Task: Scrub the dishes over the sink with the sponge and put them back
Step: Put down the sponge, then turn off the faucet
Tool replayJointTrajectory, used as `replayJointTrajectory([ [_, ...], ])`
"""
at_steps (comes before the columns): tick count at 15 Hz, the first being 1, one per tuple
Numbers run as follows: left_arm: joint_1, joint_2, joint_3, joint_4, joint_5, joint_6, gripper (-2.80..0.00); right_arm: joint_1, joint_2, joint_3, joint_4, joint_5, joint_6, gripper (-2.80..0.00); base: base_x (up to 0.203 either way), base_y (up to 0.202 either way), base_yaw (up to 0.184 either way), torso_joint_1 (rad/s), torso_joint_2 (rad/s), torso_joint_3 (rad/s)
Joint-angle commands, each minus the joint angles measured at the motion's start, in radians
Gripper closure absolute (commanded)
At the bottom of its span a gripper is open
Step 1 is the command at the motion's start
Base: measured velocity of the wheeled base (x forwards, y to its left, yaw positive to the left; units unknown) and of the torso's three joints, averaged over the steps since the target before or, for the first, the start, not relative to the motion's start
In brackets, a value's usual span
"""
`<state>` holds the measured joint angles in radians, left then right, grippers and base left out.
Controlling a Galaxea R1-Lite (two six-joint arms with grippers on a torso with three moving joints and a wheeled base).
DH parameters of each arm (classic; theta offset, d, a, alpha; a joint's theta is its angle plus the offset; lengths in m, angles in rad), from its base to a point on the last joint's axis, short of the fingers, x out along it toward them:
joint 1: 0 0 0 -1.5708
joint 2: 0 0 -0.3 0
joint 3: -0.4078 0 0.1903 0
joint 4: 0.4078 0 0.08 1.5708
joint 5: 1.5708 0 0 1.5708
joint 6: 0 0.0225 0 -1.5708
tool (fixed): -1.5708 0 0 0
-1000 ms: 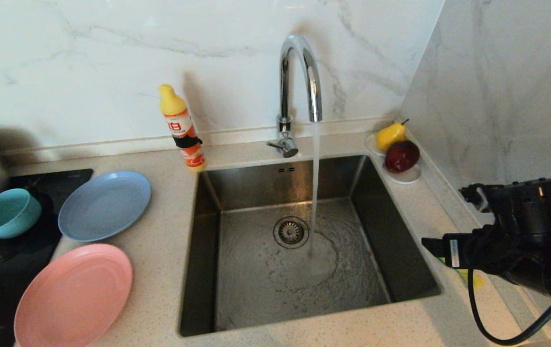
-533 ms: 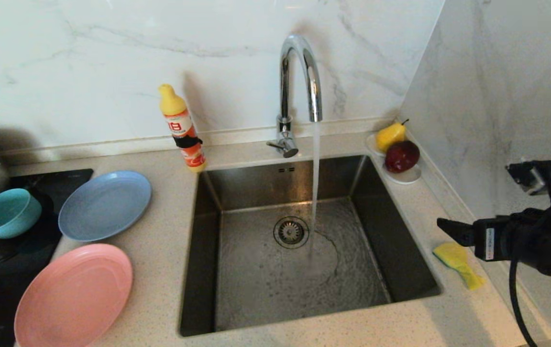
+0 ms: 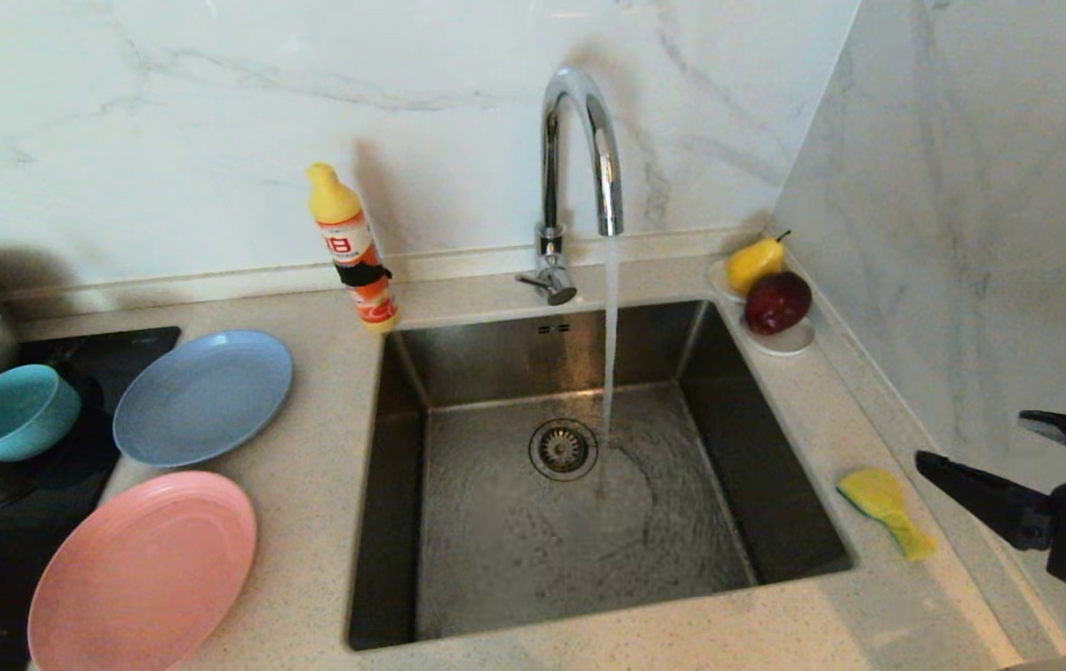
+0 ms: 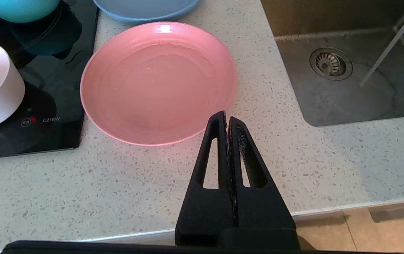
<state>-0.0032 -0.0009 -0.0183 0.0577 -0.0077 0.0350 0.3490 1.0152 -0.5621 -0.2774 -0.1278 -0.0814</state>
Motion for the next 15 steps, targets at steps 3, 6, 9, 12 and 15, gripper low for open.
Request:
replayJointTrajectory([
  [3, 0.0, 0.001, 0.0, 0.001, 0.0, 0.0, 0.0, -0.064, -0.096, 0.059, -0.016, 0.155, 0.004, 0.0, 0.0, 0.0, 0.0, 0.0, 0.0, 0.0],
  [6, 0.0, 0.001, 0.0, 0.001, 0.0, 0.0, 0.0, -0.108, -0.205, 0.126, -0.006, 0.294, 0.005, 0.0, 0.0, 0.0, 0.0, 0.0, 0.0, 0.0],
  [9, 0.0, 0.001, 0.0, 0.001, 0.0, 0.0, 0.0, -0.155, -0.333, 0.211, 0.002, 0.385, 0.004, 0.0, 0.0, 0.0, 0.0, 0.0, 0.0, 0.0],
  [12, 0.0, 0.001, 0.0, 0.001, 0.0, 0.0, 0.0, -0.257, -0.495, 0.246, 0.098, 0.444, 0.003, 0.0, 0.0, 0.0, 0.0, 0.0, 0.0, 0.0],
  [15, 0.0, 0.001, 0.0, 0.001, 0.0, 0.0, 0.0, -0.337, -0.671, 0.264, 0.223, 0.456, 0.004, 0.0, 0.0, 0.0, 0.0, 0.0, 0.0, 0.0],
])
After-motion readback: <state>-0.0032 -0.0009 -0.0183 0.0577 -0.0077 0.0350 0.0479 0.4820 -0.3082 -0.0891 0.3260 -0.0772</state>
